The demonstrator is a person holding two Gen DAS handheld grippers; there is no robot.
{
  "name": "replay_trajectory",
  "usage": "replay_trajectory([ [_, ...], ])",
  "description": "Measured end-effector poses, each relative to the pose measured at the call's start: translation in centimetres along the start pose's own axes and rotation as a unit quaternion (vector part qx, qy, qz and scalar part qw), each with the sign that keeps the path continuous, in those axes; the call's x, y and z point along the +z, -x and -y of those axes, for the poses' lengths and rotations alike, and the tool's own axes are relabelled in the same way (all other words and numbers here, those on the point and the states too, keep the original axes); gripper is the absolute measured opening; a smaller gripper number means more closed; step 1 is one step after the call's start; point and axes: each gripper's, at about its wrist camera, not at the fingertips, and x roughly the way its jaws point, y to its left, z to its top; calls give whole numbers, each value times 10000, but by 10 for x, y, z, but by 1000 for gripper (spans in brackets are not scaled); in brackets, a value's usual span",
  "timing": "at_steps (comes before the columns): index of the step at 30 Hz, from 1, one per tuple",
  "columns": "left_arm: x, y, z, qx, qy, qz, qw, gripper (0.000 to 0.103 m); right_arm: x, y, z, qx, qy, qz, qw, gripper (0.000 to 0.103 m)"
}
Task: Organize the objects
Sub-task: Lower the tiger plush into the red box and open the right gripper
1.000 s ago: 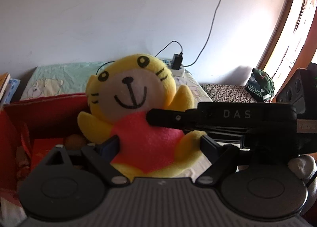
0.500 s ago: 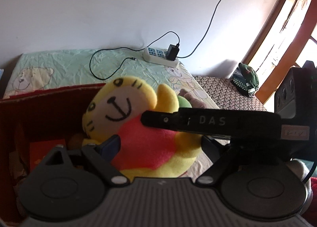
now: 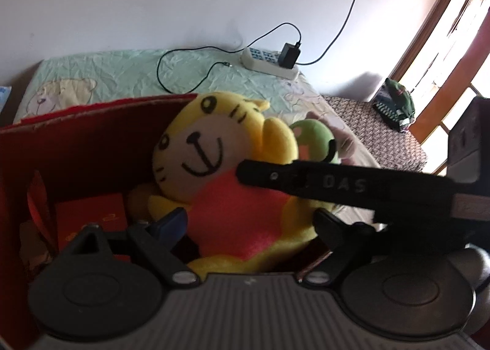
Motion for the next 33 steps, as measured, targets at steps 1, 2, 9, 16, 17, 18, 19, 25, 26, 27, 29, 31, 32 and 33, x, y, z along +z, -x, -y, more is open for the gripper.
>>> replay_trajectory([
  [1, 0, -3, -1, 8, -9, -18, 10000, 95, 0, 0, -1, -8, 16, -1, 10000, 31],
  [2, 0, -4, -2, 9, -9, -32, 10000, 96, 0, 0, -1, -14, 32, -1, 10000, 31],
  [9, -1, -18, -6, 47, -51, -249, 9997, 101, -3, 6, -1, 6, 62, 2, 10000, 31],
  [16, -11, -35, -3, 225, -107, -554, 9982, 102, -9, 14, 6, 201, -93, 48, 9997, 30],
  [17, -11, -35, -3, 233, -116, -569, 9980, 102, -10, 15, 7, 233, -132, 61, 9996, 29],
  [18, -12, -36, -3, 249, -130, -583, 9979, 102, -10, 15, 9, 260, -178, 78, 9995, 28],
  [19, -12, -37, -2, 277, -149, -607, 9977, 103, -10, 16, 10, 274, -208, 97, 9994, 26],
  [25, -11, -40, 1, 424, -172, -681, 9966, 103, -14, 17, 8, 289, -198, 184, 9992, 26],
  [26, -11, -40, 2, 445, -161, -698, 9964, 103, -14, 18, 9, 298, -207, 195, 9992, 26],
  [27, -10, -41, 2, 469, -148, -718, 9962, 103, -15, 19, 9, 312, -209, 204, 9991, 26],
  [29, -10, -42, 2, 513, -161, -728, 9959, 103, -16, 20, 10, 325, -190, 219, 9991, 26],
  [31, -10, -41, 5, 585, -188, -733, 9954, 103, -17, 21, 7, 313, -178, 243, 9991, 26],
  [32, -9, -40, 6, 624, -202, -732, 9952, 103, -18, 21, 6, 309, -175, 252, 9991, 26],
  [33, -9, -39, 8, 668, -221, -729, 9949, 103, -18, 22, 6, 309, -171, 253, 9991, 26],
])
